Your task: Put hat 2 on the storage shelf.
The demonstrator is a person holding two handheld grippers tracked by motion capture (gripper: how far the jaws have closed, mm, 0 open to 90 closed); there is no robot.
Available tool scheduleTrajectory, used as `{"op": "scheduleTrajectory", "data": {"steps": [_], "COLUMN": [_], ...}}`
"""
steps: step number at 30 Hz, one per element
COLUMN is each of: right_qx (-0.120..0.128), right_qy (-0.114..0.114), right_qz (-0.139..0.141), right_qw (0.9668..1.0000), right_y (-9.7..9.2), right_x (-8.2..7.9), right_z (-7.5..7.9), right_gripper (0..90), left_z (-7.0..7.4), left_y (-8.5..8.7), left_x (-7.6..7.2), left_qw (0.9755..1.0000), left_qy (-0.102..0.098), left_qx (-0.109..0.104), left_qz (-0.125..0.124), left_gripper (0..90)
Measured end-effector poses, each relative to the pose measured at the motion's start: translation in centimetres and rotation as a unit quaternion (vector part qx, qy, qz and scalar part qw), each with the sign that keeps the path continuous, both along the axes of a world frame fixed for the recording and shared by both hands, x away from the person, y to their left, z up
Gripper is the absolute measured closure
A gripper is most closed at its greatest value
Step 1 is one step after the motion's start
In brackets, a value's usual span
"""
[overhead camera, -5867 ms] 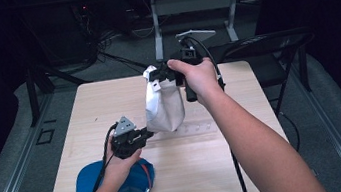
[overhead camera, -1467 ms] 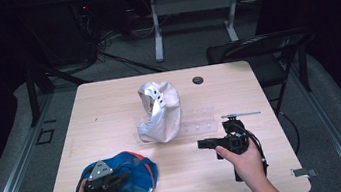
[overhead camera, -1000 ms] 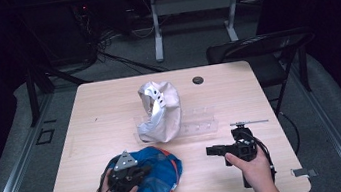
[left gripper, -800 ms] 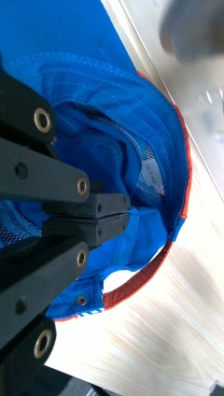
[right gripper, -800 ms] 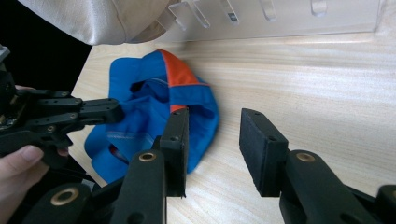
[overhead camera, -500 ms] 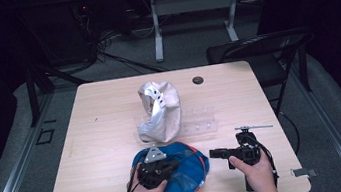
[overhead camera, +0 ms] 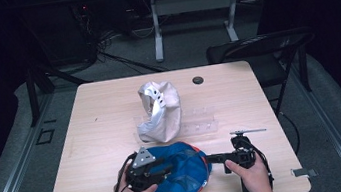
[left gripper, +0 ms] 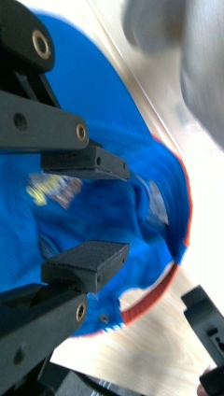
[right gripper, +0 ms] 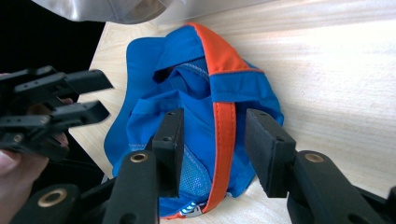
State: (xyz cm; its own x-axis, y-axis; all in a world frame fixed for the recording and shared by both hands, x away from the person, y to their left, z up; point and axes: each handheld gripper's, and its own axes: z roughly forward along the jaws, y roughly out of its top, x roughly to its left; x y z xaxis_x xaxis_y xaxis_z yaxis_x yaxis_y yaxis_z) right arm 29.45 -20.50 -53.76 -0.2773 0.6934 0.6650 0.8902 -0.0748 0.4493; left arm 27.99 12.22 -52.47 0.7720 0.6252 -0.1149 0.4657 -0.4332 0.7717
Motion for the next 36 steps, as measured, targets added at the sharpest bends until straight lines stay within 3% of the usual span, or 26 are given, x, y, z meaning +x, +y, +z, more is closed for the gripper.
{"op": "scheduleTrajectory", "data": {"steps": [5, 9, 13, 14, 16, 26, 33, 34, 36], "right_qx": [0.0, 0.001, -0.003, 0.0, 0.008, 0.011, 0.026, 0.014, 0.049], "right_qy": [0.009, 0.018, 0.028, 0.028, 0.041, 0.057, 0.07, 0.073, 0.073], "right_qz": [0.002, 0.008, 0.009, 0.026, 0.024, 0.039, 0.048, 0.05, 0.047], "right_qw": [1.0, 0.9998, 0.9996, 0.9993, 0.9988, 0.9976, 0.9961, 0.9959, 0.995], "right_y": [0.2, 0.4, 0.6, 0.5, 0.8, 1.1, 1.4, 1.3, 1.4], "right_x": [0.0, 0.0, 0.0, 0.1, 0.0, 0.1, 0.4, 0.4, 0.4], "right_z": [-0.4, -0.9, -1.1, -1.3, -1.6, -2.3, -2.9, -2.8, -2.9], "right_gripper": [58.0, 57.6, 57.1, 57.0, 56.8, 55.7, 55.1, 55.2, 55.2], "left_z": [0.1, -0.3, -0.4, -0.5, -0.6, -1.5, -1.6, -1.6, -1.6], "left_y": [2.5, 5.7, 7.1, 7.4, 8.1, 8.9, 9.0, 9.0, 9.0], "left_x": [-0.1, 0.2, 0.4, 0.4, 0.6, 1.0, 1.0, 1.0, 1.0], "left_qw": [0.9997, 0.9991, 0.9983, 0.9979, 0.9969, 0.9962, 0.9962, 0.9962, 0.9962], "left_qy": [-0.008, -0.01, -0.012, -0.014, -0.026, -0.015, -0.016, -0.016, -0.016], "left_qx": [0.013, 0.0, -0.004, -0.009, -0.008, -0.014, -0.011, -0.011, -0.01], "left_qz": [0.018, 0.041, 0.057, 0.063, 0.074, 0.085, 0.085, 0.085, 0.084], "left_gripper": [54.9, 54.2, 54.1, 54.1, 54.1, 54.1, 54.1, 54.1, 54.1]}}
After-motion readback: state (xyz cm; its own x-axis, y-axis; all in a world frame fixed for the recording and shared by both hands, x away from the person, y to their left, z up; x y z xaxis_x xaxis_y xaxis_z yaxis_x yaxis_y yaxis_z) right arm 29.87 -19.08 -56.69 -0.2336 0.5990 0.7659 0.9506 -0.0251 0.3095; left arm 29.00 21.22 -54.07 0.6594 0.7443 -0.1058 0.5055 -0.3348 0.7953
